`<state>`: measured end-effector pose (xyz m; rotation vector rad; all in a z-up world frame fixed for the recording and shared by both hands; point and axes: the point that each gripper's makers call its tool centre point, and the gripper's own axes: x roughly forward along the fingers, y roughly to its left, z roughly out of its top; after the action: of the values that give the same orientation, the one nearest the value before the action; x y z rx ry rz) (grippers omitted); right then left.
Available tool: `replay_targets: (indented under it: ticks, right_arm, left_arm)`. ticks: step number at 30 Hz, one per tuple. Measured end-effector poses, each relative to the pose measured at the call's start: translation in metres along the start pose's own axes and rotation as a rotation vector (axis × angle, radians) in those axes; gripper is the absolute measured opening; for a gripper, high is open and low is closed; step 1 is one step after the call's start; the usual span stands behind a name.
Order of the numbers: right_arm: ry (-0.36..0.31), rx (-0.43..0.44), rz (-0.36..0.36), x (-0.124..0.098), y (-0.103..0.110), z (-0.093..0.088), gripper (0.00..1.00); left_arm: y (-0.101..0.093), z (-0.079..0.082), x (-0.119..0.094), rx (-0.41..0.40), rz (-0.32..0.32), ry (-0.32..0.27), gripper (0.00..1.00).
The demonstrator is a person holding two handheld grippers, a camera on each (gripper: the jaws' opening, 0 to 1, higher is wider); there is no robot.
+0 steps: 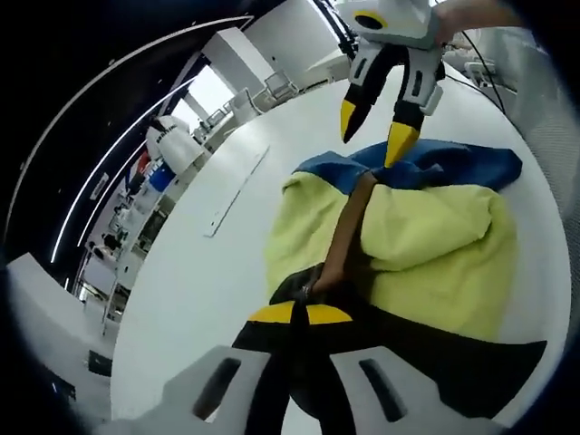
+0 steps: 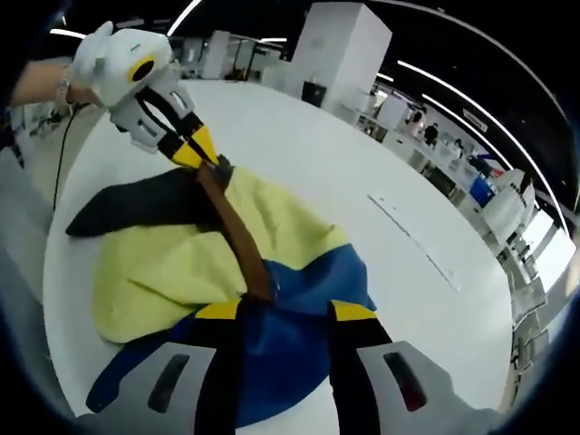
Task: Fold the garment on the visible template until the final outline fits inside the template.
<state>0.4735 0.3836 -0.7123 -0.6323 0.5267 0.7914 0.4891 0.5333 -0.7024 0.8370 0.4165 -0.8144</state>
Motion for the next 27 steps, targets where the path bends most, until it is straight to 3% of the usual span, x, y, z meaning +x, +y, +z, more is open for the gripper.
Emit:
replay_targets:
  ticks: [10,13,16,21,27]
  right_arm:
    - [0.006,-0.128,-0.009,0.01,0.0,-0.004,0.29]
    - [-0.027,-0.185,-0.031,0.013,-0.001,0.003,0.26]
    - [-0.059,-0.223,-0.007,0.016,0.005,0.01,0.25]
    - [-0.03,-0.309,0.014,0.022,0.01,0.004,0.24]
    - [-0.005,-0.335,0.028,0.023,0.008,-0.006,0.24]
  left_arm:
    - [0.007,0.003,-0.001,-0.065,0.009,-0.008,0.0]
    - [0.008,0.002,-0.001,-0.062,0.011,-0.005,0.0]
    - [0.009,0.001,-0.002,-0.075,0.012,-0.007,0.0]
    - [0.01,0.0,-0.003,-0.08,0.012,-0.004,0.0]
    - [0.009,-0.002,-0.001,-0.069,0.01,0.004,0.0]
